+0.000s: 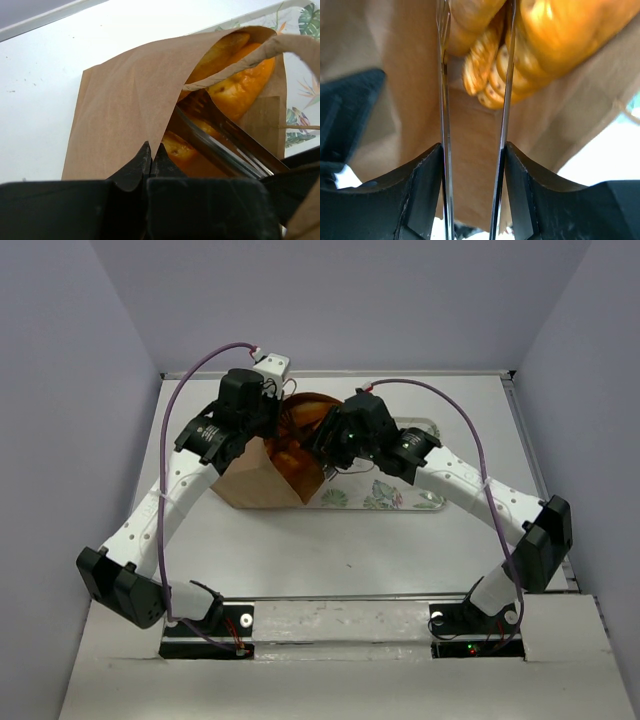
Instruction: Take the fake bread out of the paper bag
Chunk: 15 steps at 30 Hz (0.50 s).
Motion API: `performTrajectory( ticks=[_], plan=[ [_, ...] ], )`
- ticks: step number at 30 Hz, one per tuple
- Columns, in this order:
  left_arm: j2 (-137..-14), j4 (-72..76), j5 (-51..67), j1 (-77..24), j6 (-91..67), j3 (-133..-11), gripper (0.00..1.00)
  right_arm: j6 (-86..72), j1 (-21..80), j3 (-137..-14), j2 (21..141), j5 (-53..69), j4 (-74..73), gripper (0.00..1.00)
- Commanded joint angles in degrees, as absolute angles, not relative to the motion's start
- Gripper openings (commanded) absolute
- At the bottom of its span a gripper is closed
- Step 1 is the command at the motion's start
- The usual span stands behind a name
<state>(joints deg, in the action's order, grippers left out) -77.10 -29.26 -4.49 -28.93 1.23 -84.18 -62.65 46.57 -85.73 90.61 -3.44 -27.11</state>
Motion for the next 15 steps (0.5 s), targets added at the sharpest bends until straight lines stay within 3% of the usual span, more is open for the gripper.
performTrajectory(
  ticks=[1,9,12,13,15],
  plan=[
    [-72.8,-24.9,-0.9,-29.5,0.4,-84.1,0.00,-60.4,46.1,-90.7,92.3,-7.1,-20.3,0.55],
    [-72.0,-25.0,2.2,-29.5,1.0,-83.0,0.00,-60.8,44.9,-91.4,94.9,-8.7,-18.5,0.52],
    [-72.0,-25.1,1.9,-29.5,1.0,-83.3,0.00,-60.7,44.4,-89.6,94.7,-9.5,-17.1,0.35],
    [-72.0,-25.0,1.4,-29.5,1.1,-83.2,0.00,-58.8,44.4,-89.9,94.7,-9.6,-17.1,0.25],
    [-72.0,-24.9,0.6,-29.5,1.1,-82.6,0.00,-56.7,44.4,-91.6,94.8,-9.1,-17.1,0.17]
  ],
)
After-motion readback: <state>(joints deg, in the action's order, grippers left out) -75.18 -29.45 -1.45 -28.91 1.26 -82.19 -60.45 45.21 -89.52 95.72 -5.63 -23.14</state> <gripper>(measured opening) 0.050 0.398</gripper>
